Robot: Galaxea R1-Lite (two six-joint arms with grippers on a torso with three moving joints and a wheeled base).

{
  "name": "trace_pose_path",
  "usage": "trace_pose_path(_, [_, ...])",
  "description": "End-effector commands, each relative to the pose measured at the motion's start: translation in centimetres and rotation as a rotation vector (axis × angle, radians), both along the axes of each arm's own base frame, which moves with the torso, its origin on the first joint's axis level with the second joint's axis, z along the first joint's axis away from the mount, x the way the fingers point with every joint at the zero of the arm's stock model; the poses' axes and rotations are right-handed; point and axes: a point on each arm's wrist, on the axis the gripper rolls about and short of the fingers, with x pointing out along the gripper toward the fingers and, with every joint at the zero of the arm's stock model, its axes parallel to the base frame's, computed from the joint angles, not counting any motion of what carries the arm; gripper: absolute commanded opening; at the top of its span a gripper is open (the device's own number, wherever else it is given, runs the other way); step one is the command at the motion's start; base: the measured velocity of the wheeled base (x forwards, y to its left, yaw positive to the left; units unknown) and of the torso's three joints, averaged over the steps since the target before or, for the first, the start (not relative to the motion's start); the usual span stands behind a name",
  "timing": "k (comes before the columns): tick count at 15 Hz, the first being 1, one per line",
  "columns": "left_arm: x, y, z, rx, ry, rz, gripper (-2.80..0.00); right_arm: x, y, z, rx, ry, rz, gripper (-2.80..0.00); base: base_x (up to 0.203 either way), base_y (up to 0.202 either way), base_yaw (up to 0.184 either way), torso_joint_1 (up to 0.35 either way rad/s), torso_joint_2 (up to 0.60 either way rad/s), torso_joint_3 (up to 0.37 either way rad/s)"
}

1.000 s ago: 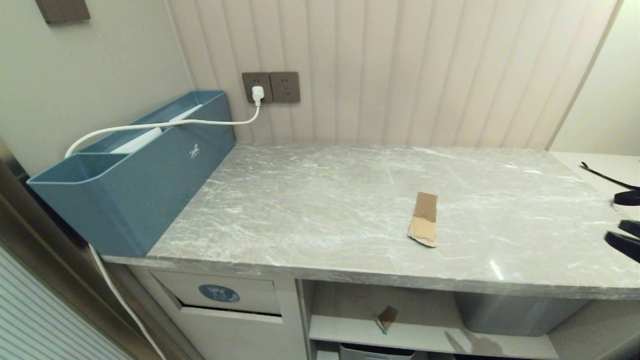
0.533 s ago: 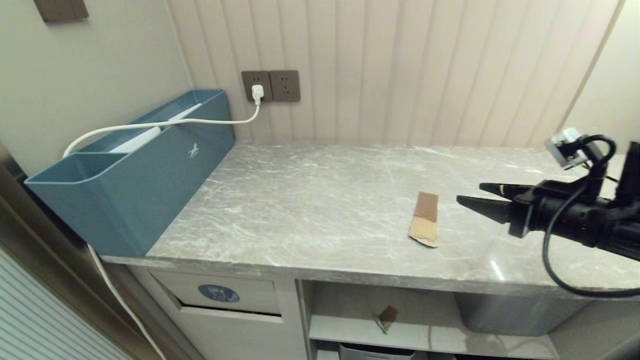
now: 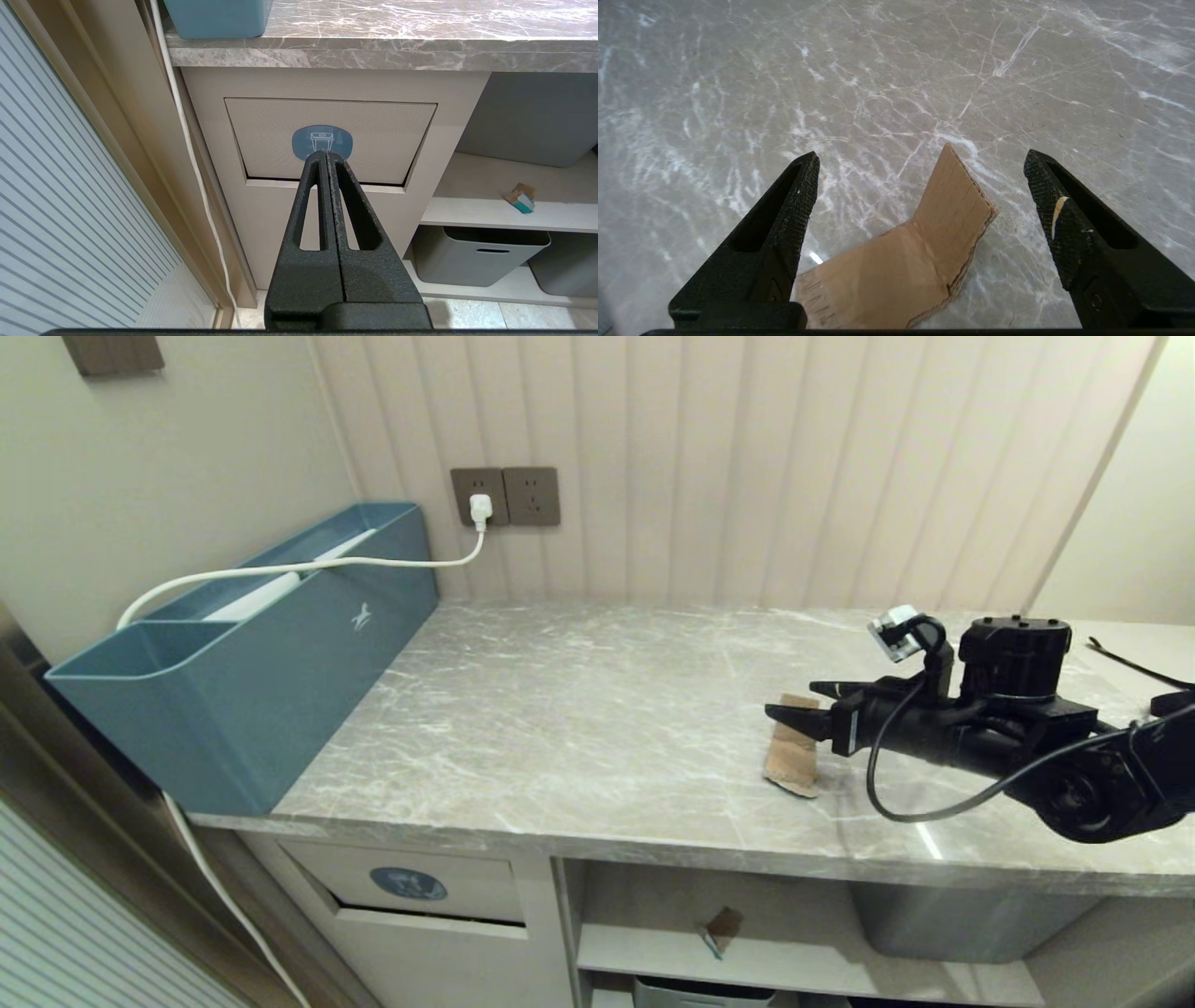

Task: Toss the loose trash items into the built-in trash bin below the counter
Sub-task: Pick up the garbage

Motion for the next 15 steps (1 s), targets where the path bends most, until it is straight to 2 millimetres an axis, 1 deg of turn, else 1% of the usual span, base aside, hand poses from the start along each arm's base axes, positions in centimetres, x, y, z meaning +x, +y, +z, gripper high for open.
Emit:
trace_pose_path(1, [0.0, 0.0, 0.0, 0.001, 0.0, 0.0, -2.8, 0.8, 0.1, -1.3, -0.007, 0.02, 0.002, 0.0, 0.0, 0.0, 0.0, 0.0, 0.0, 0.0])
trace_pose_path(2, [0.0, 0.0, 0.0, 0.001, 0.0, 0.0, -2.8, 0.9, 0.2, -1.4, -0.008, 0.024, 0.0, 0.0, 0.0, 0.0, 0.0, 0.0, 0.0, 0.0])
trace_pose_path(3, [0.0, 0.0, 0.0, 0.001, 0.0, 0.0, -2.8, 1.0, 0.2, -1.6, -0.009, 0.029, -0.001, -2.8, 0.0, 0.0, 0.0, 0.0, 0.0, 0.0])
trace_pose_path(6, [0.0, 0.0, 0.0, 0.0, 0.0, 0.0, -2.8, 1.1, 0.1, -1.8, -0.008, 0.034, -0.005, -2.8, 0.0, 0.0, 0.0, 0.0, 0.0, 0.0])
trace_pose_path(8, [0.0, 0.0, 0.0, 0.001, 0.0, 0.0, -2.8, 0.8, 0.0, -1.9, -0.01, 0.043, -0.006, -2.8, 0.0, 0.0, 0.0, 0.0, 0.0, 0.0])
trace_pose_path(14, [0.0, 0.0, 0.0, 0.001, 0.0, 0.0, -2.8, 0.1, 0.6, -1.3, -0.01, 0.028, 0.014, -2.8, 0.0, 0.0, 0.0, 0.0, 0.0, 0.0])
trace_pose_path(15, [0.0, 0.0, 0.0, 0.0, 0.0, 0.0, -2.8, 0.1, 0.6, -0.7, -0.005, 0.011, 0.014, -2.8, 0.0, 0.0, 0.0, 0.0, 0.0, 0.0])
